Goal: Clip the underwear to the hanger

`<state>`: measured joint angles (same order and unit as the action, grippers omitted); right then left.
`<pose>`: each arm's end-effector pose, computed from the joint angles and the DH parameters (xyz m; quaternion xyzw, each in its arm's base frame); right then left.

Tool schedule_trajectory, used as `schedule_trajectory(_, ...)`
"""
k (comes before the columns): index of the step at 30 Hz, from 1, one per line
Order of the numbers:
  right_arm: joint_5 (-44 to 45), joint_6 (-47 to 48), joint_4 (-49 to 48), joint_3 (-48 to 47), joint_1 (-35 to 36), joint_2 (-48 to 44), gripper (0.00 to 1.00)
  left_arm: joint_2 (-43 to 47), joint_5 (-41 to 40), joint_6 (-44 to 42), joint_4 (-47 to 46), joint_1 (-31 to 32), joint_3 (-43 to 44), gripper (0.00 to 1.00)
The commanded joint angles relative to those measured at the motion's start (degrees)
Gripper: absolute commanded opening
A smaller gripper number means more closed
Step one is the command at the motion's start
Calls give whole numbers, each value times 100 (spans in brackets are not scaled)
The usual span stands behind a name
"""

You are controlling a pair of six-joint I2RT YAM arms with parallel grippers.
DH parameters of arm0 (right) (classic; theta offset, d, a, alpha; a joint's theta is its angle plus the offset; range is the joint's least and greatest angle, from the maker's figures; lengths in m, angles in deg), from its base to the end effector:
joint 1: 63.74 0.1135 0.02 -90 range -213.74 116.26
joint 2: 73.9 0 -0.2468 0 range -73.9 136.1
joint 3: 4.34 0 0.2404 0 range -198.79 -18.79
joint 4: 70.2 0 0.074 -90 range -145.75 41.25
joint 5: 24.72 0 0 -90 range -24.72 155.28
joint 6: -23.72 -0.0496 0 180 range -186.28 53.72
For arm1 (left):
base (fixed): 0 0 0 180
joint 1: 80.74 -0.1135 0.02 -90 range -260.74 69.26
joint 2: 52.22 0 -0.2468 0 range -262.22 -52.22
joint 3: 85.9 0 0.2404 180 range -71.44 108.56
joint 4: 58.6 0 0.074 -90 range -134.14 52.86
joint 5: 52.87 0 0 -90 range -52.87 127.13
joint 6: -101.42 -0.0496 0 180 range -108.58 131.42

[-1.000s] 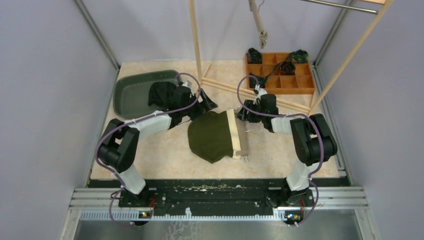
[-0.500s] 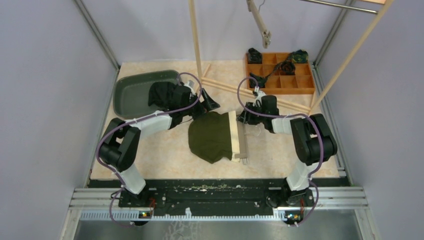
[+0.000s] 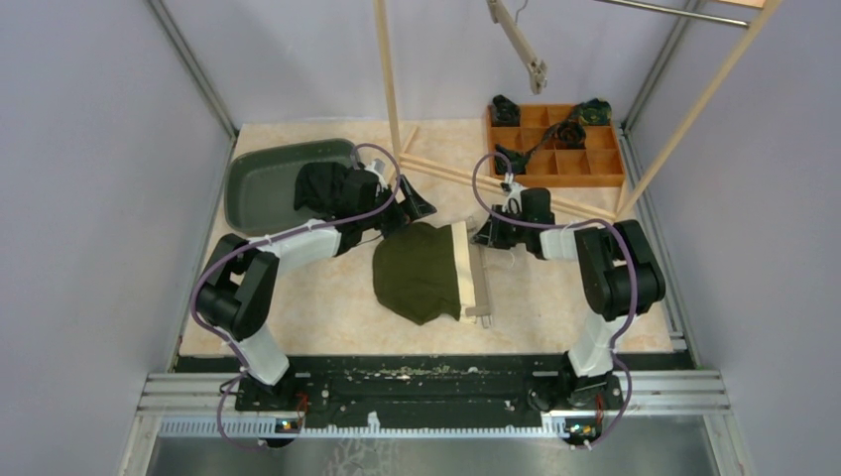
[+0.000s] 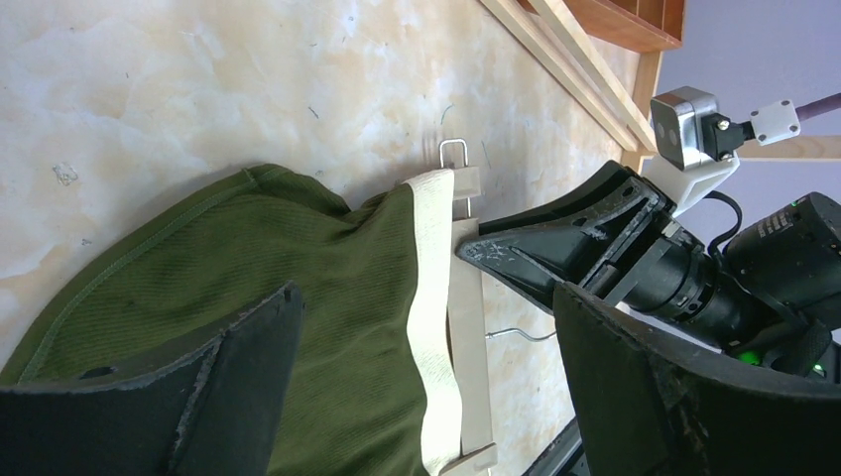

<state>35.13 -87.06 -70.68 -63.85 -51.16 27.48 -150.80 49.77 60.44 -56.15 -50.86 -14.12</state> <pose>0.3219 0.0974 0.1177 -0.0439 0.8854 0.3411 0.3127 0.3225 -0.1978 0.1893 -0.0877 0.8548 -0.3927 0.3277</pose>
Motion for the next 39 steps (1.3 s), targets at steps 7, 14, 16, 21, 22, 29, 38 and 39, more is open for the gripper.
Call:
schedule_trajectory(7,-405,-469,-904,219,-124,-226,1,3,356,-26,-599,-37,2,100)
schedule_trajectory(14,-262,-1082,-2002,726,-245,-888,0,-109,1088,1000,-2503,-68,-653,99)
schedule_trajectory(16,-125,-1290,-2338,892,-277,-1035,0,-173,1166,1127,-2695,-63,-656,99)
schedule_trajectory(21,64,-1618,-2917,1207,-321,-1329,0,-345,1234,1363,-2905,-57,-589,99)
schedule_trajectory(22,95,-1645,-2968,1238,-318,-1378,0,-383,1263,1430,-2976,-56,-583,99)
schedule_trajectory(29,-83,-1667,-3104,1282,-322,-1464,0,-846,1472,1913,-3757,-48,-580,99)
schedule_trajectory(38,-504,-1623,-3289,1313,-310,-1420,0,-1658,1762,2380,-5346,-22,-314,82)
schedule_trajectory(39,-554,-1623,-3306,1316,-313,-1420,0,-1716,1775,2353,-5363,-14,-253,81)
